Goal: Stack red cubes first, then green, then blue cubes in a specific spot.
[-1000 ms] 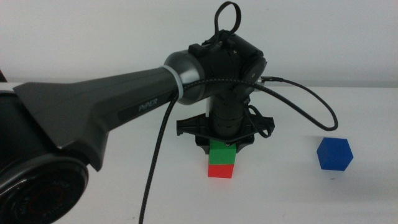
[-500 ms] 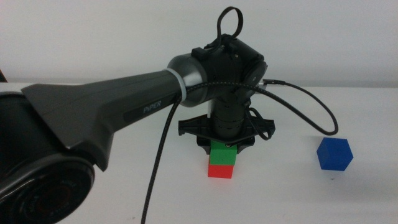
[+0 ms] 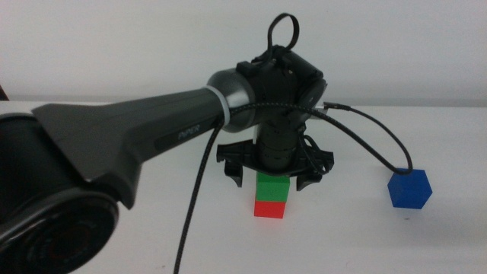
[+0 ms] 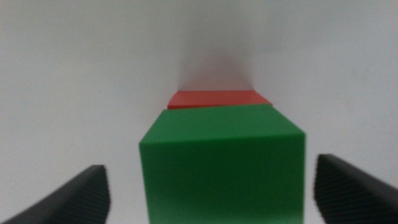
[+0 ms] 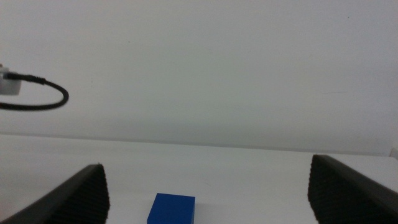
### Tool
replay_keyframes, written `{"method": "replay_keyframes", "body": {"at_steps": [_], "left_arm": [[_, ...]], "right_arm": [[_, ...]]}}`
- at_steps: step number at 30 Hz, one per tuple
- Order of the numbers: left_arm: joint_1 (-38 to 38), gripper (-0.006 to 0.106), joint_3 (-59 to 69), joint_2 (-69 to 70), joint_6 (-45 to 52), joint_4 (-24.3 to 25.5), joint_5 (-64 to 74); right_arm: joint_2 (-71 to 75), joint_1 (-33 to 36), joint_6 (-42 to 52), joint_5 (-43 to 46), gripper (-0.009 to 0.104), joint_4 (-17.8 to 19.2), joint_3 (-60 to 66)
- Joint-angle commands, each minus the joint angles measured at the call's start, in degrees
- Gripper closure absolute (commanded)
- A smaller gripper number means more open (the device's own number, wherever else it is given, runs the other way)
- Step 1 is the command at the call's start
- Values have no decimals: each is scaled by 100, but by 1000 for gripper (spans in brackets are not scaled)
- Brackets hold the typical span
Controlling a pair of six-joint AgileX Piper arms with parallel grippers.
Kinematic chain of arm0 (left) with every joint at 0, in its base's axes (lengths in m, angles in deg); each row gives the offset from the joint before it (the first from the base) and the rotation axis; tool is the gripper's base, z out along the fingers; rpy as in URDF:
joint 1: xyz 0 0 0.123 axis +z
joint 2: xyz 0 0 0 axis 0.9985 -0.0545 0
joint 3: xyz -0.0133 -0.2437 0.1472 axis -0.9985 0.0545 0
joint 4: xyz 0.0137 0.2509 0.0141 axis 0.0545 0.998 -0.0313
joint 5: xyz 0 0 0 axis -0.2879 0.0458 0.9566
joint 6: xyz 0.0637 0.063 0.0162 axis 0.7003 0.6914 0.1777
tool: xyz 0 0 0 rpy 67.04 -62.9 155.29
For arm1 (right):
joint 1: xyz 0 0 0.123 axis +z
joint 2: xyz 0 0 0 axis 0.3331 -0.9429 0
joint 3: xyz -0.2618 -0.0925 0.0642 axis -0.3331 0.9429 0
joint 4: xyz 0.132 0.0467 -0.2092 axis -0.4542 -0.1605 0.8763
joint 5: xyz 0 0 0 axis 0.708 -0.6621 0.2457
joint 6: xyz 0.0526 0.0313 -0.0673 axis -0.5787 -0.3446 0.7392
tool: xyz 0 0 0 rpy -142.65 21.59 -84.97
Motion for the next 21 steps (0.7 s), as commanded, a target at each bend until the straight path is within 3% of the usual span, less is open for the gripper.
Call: {"method": "replay_keyframes", "body": {"at_steps": [1,7,10,14,21], "left_arm": [[-16,7,-21,292,281,61,144],[-16,7,-220,1839,2644,-30,582],[-16,7,-43,2905,3210,-483,598],[65,7,1094,4446,4130,-637,456],[787,7,3871,7470,4383,-1428,-1075]], "right_arm": [[224,-44,-9,38,10,25,241],[224,-44,-9,38,10,25,241],[224,-44,-9,38,10,25,241],[224,-44,-9,38,10,25,241],[224,-44,-9,38,10,25,241]]}}
